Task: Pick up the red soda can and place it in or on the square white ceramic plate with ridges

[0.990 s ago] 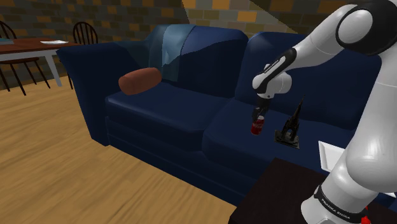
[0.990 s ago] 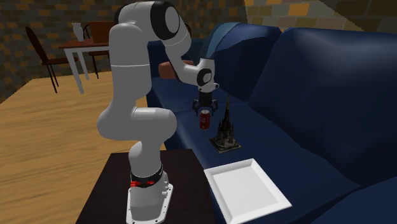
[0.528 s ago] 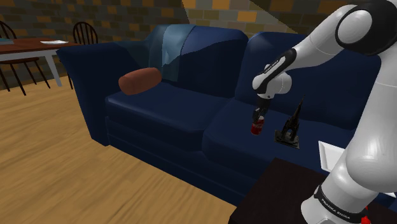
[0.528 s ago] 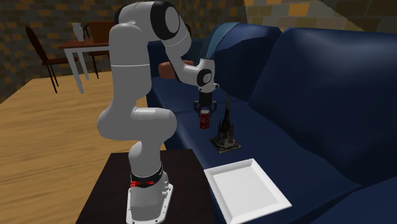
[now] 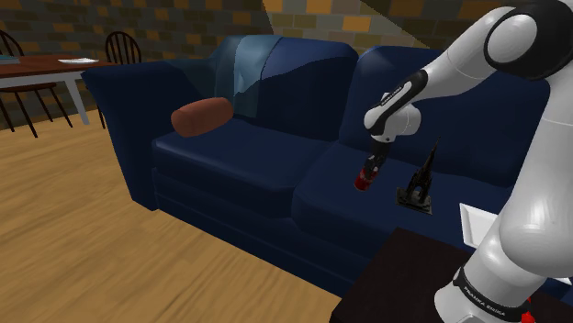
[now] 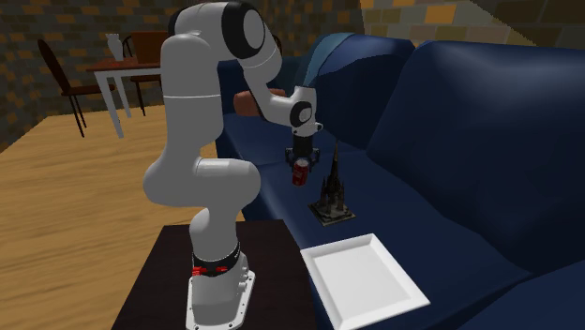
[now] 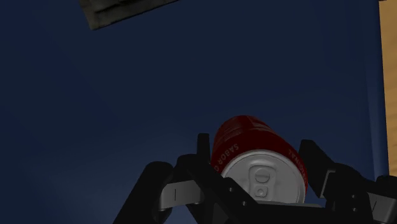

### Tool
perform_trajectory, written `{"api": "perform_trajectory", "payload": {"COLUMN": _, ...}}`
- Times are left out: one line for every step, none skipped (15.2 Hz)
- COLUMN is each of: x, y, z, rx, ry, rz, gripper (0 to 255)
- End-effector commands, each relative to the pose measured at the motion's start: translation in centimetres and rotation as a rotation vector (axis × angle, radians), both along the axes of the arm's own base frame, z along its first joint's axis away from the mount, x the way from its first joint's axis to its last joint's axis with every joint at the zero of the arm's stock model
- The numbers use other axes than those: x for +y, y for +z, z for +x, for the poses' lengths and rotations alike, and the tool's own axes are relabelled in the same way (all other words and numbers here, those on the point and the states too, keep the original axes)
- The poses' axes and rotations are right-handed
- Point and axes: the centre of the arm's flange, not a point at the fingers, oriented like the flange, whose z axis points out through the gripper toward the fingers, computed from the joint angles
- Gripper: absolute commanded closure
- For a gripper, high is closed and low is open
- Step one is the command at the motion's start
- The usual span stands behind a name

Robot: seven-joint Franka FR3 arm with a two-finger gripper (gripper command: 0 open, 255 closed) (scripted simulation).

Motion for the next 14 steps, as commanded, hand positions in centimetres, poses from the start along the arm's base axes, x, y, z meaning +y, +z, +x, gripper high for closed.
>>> {"api": "perform_trajectory", "payload": {"x": 0.0, "y": -0.1, "z": -0.1, "rx": 0.002, "ry": -0.002, "rz": 0.000, "gripper": 255}}
{"api": "perform_trajectory", "payload": {"x": 0.0, "y": 0.4, "z": -0.1, "rx": 0.002, "ry": -0.002, "rz": 0.000, "gripper": 255}}
{"api": "perform_trajectory", "payload": {"x": 0.0, "y": 1.0, "z": -0.1, "rx": 0.002, "ry": -0.002, "rz": 0.000, "gripper": 255}}
{"api": "perform_trajectory", "payload": {"x": 0.0, "y": 1.5, "z": -0.1, "rx": 0.002, "ry": -0.002, "rz": 0.000, "gripper": 255}}
{"api": "perform_trajectory", "payload": {"x": 0.0, "y": 2.0, "z": -0.1, "rx": 0.002, "ry": -0.002, "rz": 0.000, "gripper": 255}}
{"api": "perform_trajectory", "payload": {"x": 0.0, "y": 2.6, "z": -0.1, "rx": 0.002, "ry": -0.002, "rz": 0.000, "gripper": 255}}
{"api": "perform_trajectory", "payload": {"x": 0.0, "y": 3.1, "z": -0.1, "rx": 0.002, "ry": -0.002, "rz": 0.000, "gripper": 255}}
{"api": "perform_trajectory", "payload": {"x": 0.0, "y": 3.6, "z": -0.1, "rx": 0.002, "ry": -0.002, "rz": 0.000, "gripper": 255}}
{"api": "perform_trajectory", "payload": {"x": 0.0, "y": 4.1, "z": -0.1, "rx": 0.002, "ry": -0.002, "rz": 0.000, "gripper": 255}}
{"api": "perform_trajectory", "payload": {"x": 0.0, "y": 4.7, "z": -0.1, "rx": 0.002, "ry": -0.002, "rz": 0.000, "gripper": 255}}
{"api": "perform_trajectory", "payload": {"x": 0.0, "y": 5.2, "z": -0.1, "rx": 0.002, "ry": -0.002, "rz": 0.000, "gripper": 255}}
{"api": "perform_trajectory", "payload": {"x": 0.0, "y": 5.7, "z": -0.1, "rx": 0.002, "ry": -0.002, "rz": 0.000, "gripper": 255}}
{"api": "perform_trajectory", "payload": {"x": 0.0, "y": 6.3, "z": -0.1, "rx": 0.002, "ry": -0.002, "rz": 0.000, "gripper": 255}}
{"api": "perform_trajectory", "payload": {"x": 0.0, "y": 6.8, "z": -0.1, "rx": 0.002, "ry": -0.002, "rz": 0.000, "gripper": 255}}
